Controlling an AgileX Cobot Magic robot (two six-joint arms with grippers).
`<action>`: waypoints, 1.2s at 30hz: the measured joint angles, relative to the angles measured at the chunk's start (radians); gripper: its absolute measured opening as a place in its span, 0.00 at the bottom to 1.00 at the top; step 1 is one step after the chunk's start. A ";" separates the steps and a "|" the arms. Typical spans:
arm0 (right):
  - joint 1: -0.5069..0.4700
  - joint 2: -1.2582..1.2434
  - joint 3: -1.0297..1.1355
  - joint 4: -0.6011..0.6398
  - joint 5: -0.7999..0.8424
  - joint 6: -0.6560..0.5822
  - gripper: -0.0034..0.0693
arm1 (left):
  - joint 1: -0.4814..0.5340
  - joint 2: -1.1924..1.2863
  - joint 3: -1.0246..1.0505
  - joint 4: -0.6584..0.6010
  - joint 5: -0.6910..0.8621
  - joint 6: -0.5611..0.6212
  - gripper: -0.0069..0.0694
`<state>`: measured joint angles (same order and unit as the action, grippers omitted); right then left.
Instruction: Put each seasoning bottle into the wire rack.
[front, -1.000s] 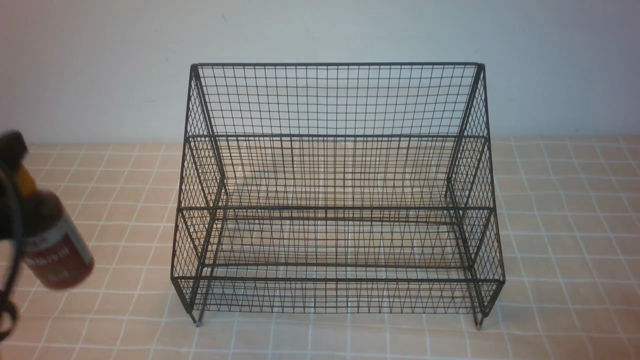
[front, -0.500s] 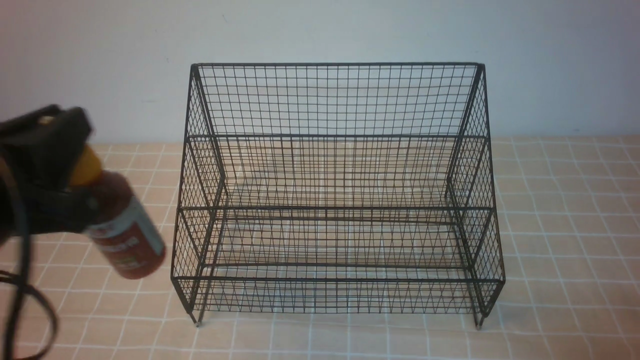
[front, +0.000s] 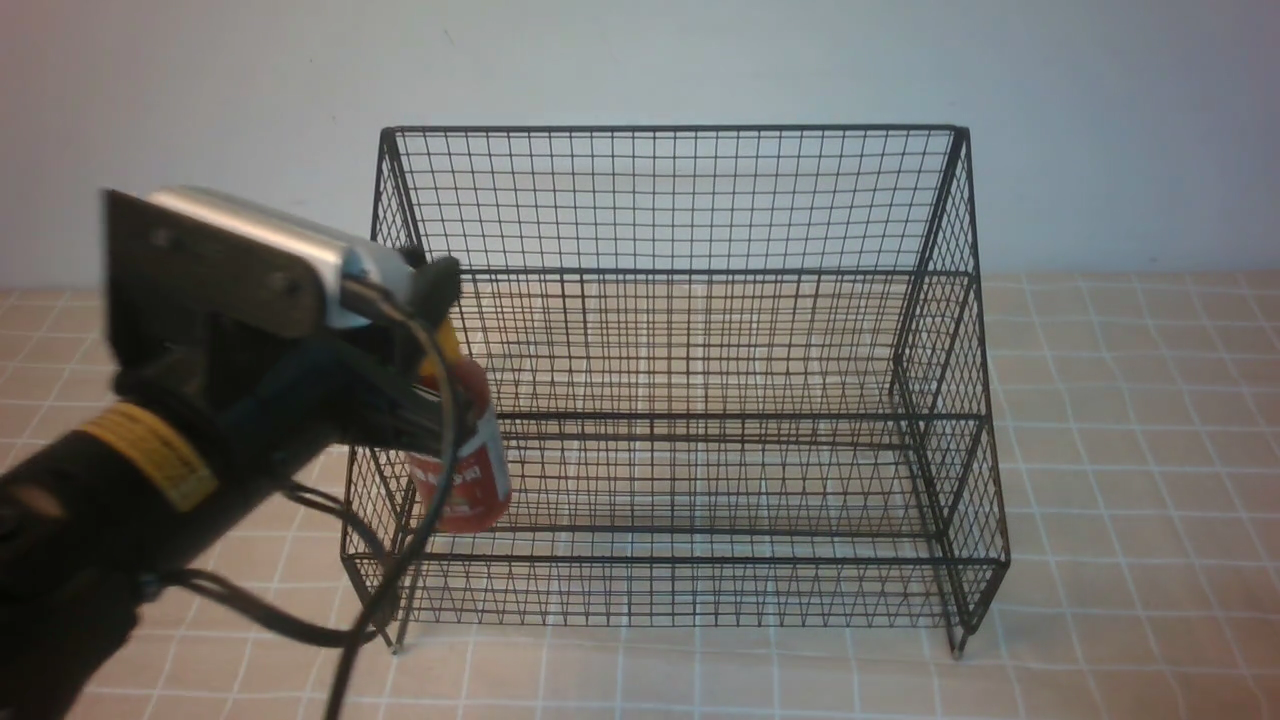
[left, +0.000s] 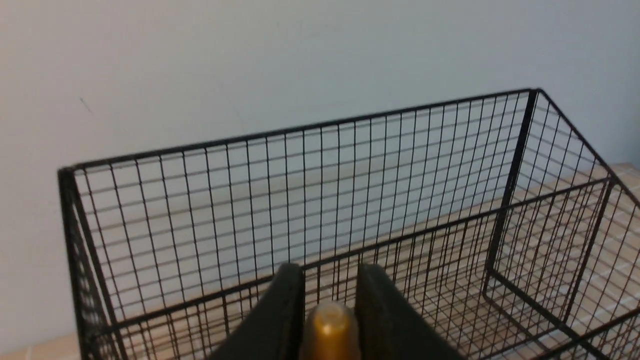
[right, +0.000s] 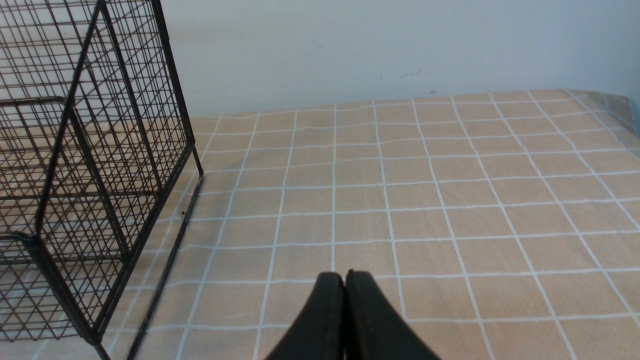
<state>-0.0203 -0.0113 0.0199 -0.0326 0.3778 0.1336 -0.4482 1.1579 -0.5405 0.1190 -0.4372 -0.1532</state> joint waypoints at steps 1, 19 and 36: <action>0.000 0.000 0.000 0.000 0.000 0.000 0.03 | 0.000 0.020 0.000 0.000 0.001 -0.005 0.23; 0.000 0.000 0.000 0.000 0.000 0.000 0.03 | -0.001 0.115 -0.007 0.000 0.146 -0.048 0.52; 0.000 0.000 0.000 0.001 0.000 0.000 0.03 | -0.001 -0.370 -0.202 -0.062 0.958 -0.067 0.25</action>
<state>-0.0203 -0.0113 0.0199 -0.0314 0.3778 0.1336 -0.4495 0.7883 -0.7422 0.0571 0.5212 -0.2199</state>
